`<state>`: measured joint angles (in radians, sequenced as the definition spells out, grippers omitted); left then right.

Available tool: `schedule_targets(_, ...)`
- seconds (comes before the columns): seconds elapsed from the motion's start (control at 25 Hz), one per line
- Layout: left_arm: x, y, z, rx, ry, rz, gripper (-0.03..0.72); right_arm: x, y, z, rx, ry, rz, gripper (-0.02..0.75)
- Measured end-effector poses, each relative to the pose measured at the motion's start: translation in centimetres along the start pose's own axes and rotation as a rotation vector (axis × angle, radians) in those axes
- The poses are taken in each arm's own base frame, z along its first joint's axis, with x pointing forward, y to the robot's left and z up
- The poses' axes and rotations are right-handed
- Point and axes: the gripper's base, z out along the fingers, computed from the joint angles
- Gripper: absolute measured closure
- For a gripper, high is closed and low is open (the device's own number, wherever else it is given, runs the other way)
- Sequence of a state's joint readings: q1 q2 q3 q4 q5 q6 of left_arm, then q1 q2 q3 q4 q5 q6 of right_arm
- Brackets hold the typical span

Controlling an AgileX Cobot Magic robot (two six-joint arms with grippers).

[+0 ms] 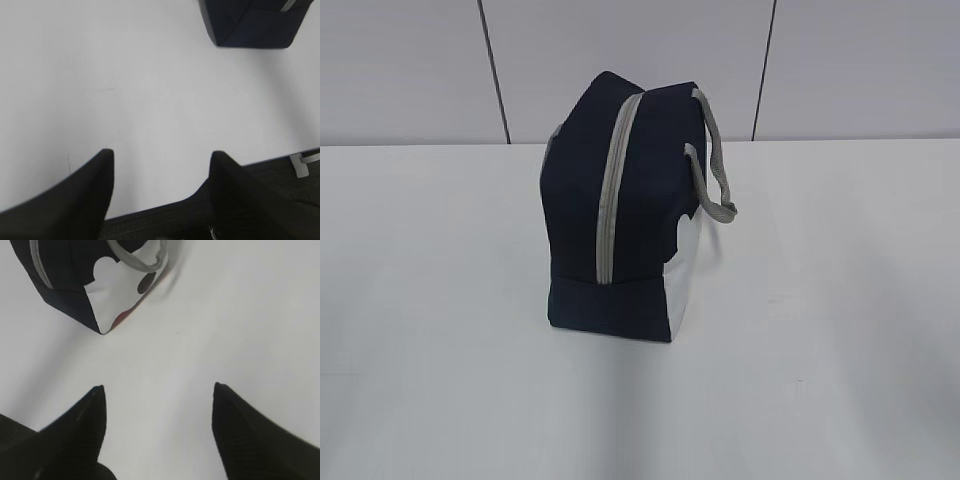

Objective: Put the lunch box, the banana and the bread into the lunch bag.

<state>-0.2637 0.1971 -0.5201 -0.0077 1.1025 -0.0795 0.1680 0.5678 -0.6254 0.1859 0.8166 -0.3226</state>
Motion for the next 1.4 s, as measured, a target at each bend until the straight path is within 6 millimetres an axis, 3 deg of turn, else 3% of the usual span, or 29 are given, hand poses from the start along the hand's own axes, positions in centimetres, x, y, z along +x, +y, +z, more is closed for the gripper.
schedule_targets(0.44, 0.0, 0.0, 0.0, 0.0, 0.0, 0.0, 0.264, 4.9, 1.1, -5.7, 0.107, 0.026, 0.085, 0.205)
schedule_targets(0.68, 0.0, 0.0, 0.0, 0.0, 0.0, 0.0, 0.264, 8.0, 1.4, -5.4, 0.169, 0.044, 0.106, 0.205)
schedule_targets(0.88, 0.0, 0.0, 0.0, 0.0, -0.001, 0.0, 0.264, 9.4, 1.5, -6.0, 0.258, -0.044, 0.164, 0.205)
schedule_targets(1.4, 0.0, 0.0, 0.0, 0.0, -0.001, 0.0, 0.264, 9.8, 1.5, -6.4, 0.299, -0.093, 0.225, 0.206)
